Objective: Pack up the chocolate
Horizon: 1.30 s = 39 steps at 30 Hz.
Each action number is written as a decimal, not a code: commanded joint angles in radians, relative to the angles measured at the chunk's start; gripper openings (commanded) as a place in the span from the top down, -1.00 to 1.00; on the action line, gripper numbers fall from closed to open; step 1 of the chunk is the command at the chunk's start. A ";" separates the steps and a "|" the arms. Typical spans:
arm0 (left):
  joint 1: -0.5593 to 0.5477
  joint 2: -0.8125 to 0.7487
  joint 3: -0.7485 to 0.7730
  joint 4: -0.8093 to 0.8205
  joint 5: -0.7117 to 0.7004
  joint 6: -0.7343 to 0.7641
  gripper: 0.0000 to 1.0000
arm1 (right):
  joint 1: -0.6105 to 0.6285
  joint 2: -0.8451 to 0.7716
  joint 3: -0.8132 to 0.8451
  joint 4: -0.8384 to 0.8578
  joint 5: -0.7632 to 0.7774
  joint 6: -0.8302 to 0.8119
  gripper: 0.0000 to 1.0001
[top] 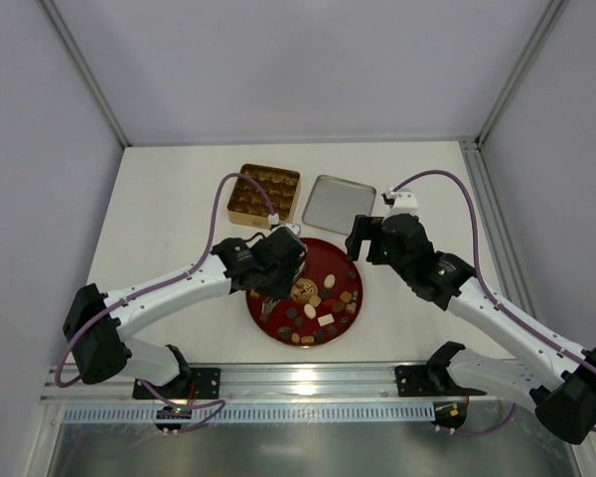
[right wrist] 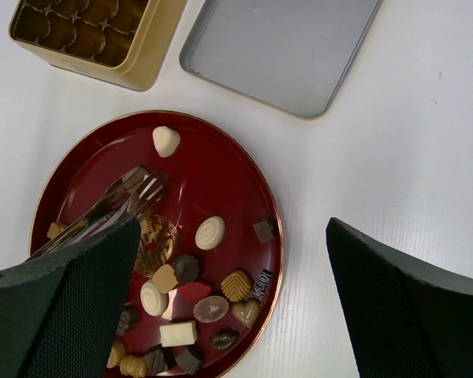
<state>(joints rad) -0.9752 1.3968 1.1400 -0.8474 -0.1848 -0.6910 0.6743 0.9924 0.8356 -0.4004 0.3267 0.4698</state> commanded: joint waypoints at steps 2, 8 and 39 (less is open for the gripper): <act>-0.005 -0.005 0.027 0.018 -0.033 0.018 0.31 | -0.007 -0.018 -0.003 0.026 0.017 -0.005 -1.00; -0.005 -0.004 0.037 0.001 -0.061 0.039 0.43 | -0.007 -0.017 -0.006 0.028 0.012 -0.002 -0.99; 0.450 0.043 0.389 0.002 -0.016 0.286 0.49 | -0.019 -0.005 0.026 0.023 -0.011 -0.025 -0.99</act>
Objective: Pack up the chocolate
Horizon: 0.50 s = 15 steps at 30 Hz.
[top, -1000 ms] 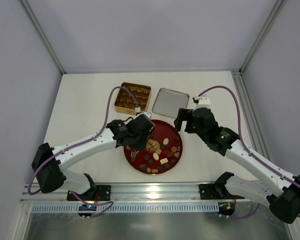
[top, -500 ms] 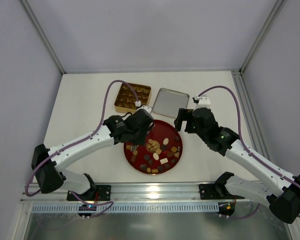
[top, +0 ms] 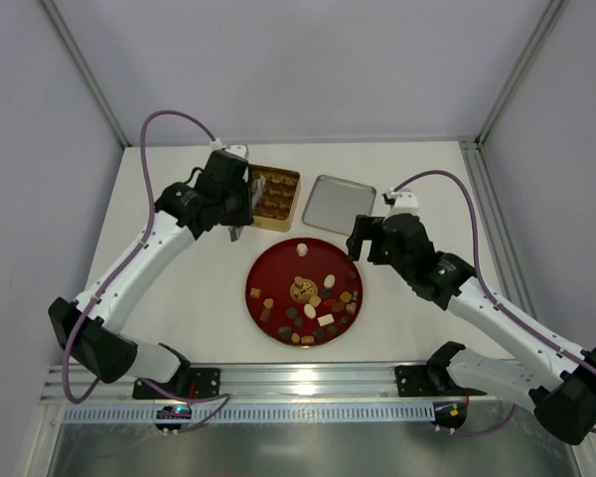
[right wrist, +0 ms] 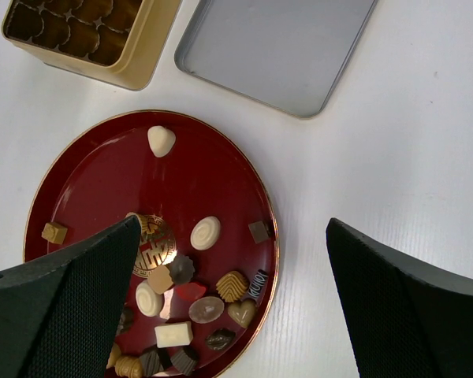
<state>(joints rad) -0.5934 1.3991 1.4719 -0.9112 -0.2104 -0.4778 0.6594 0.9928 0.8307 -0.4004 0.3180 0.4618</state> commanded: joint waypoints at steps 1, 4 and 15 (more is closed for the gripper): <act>0.087 0.078 0.085 0.077 0.003 0.083 0.49 | -0.004 -0.005 0.033 0.021 -0.003 -0.018 -1.00; 0.145 0.153 0.117 0.142 0.000 0.125 0.49 | -0.004 -0.005 0.038 0.021 -0.008 -0.018 -0.99; 0.219 0.357 0.261 0.201 0.016 0.166 0.49 | -0.007 -0.029 0.025 0.000 -0.003 -0.018 -0.99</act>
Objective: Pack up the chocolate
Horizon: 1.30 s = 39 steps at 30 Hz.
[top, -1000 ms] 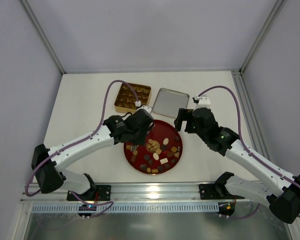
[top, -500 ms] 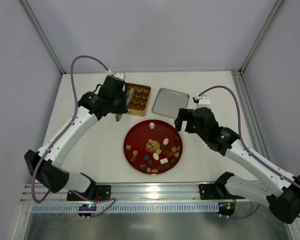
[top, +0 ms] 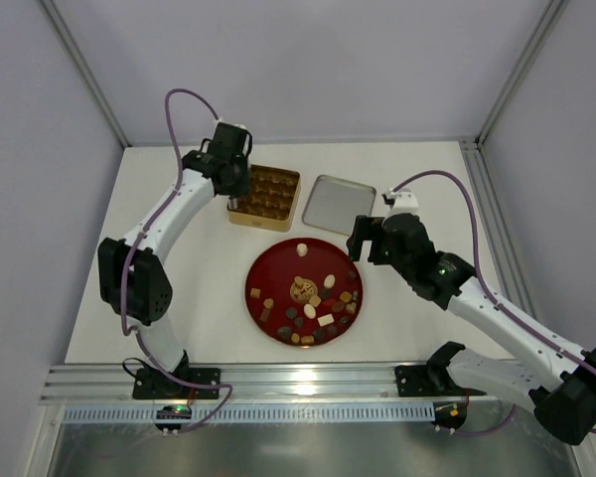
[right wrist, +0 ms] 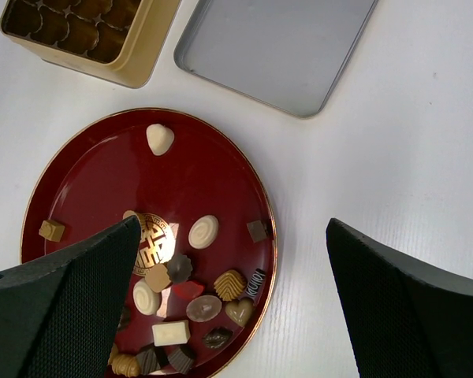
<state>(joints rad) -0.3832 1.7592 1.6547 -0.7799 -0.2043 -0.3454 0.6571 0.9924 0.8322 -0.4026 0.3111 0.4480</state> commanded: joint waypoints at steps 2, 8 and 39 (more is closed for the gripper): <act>0.010 0.026 0.097 0.071 0.014 0.037 0.49 | -0.005 -0.034 0.018 0.004 0.002 0.000 -1.00; 0.017 0.078 0.139 0.053 0.000 0.046 0.49 | -0.007 -0.038 0.008 0.007 -0.009 0.009 -0.99; 0.035 0.128 0.120 0.028 -0.015 0.085 0.36 | -0.007 -0.011 -0.021 0.028 -0.021 0.020 -1.00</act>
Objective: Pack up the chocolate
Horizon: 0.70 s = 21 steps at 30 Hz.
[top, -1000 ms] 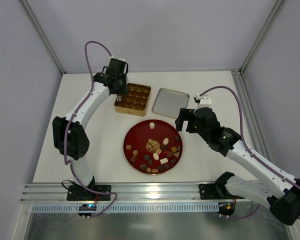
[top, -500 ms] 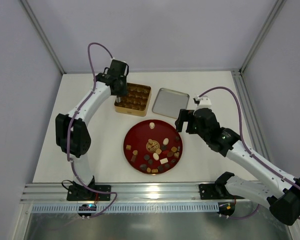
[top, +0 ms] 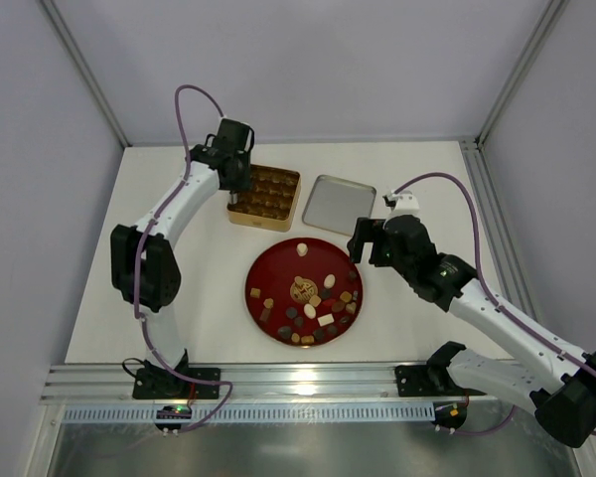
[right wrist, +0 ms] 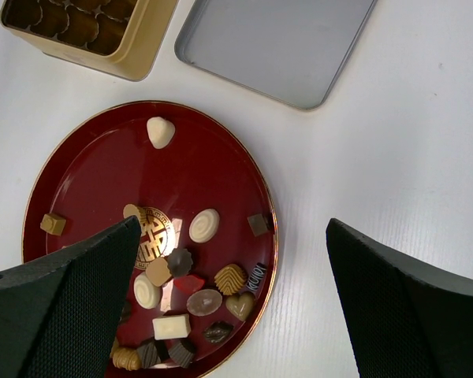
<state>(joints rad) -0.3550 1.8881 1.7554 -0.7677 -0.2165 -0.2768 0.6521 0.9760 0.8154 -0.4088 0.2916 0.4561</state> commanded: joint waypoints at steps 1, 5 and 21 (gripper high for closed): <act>0.007 0.000 0.016 0.016 -0.003 0.018 0.36 | -0.002 0.007 -0.004 0.034 0.000 0.012 -0.99; 0.007 0.000 0.015 0.016 0.009 0.013 0.33 | -0.002 0.012 -0.004 0.038 -0.003 0.013 -0.99; 0.008 -0.073 0.027 0.007 0.054 0.002 0.28 | -0.002 0.033 -0.001 0.053 -0.008 0.013 -0.99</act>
<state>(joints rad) -0.3546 1.8931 1.7554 -0.7677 -0.1963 -0.2771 0.6525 1.0035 0.8146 -0.4023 0.2844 0.4599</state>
